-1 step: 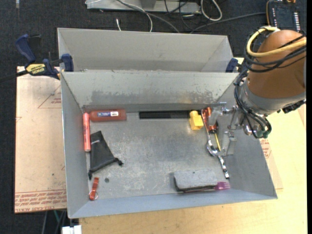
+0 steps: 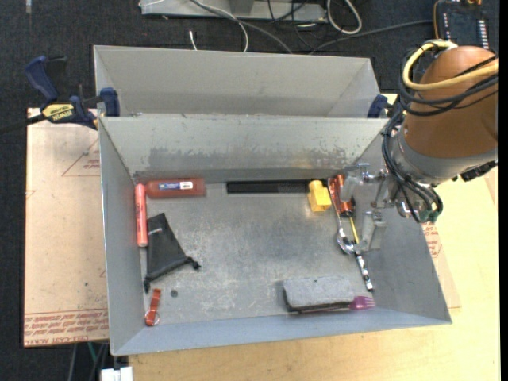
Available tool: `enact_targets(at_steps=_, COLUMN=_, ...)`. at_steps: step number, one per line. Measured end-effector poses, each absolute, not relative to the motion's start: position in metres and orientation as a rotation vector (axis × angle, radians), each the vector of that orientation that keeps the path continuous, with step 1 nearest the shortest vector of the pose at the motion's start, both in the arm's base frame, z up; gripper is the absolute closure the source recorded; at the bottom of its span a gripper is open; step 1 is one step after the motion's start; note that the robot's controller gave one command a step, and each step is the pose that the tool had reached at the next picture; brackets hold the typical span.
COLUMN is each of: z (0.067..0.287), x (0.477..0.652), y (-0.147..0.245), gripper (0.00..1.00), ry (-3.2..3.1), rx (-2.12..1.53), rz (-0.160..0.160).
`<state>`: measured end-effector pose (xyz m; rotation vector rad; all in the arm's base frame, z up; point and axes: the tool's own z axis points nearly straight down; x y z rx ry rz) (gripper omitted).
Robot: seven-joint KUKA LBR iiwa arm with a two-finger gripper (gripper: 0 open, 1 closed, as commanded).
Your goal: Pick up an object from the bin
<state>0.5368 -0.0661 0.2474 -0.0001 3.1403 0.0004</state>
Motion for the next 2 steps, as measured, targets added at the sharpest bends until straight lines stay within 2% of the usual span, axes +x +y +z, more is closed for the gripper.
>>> enact_targets(at_steps=1, z=0.146, x=0.506, y=-0.046, gripper=0.00, ry=3.122, rx=-0.321, rz=0.001)
enact_targets(at_steps=2, z=0.148, x=0.486, y=-0.035, gripper=0.00, ry=3.111, rx=-0.377, rz=-0.001)
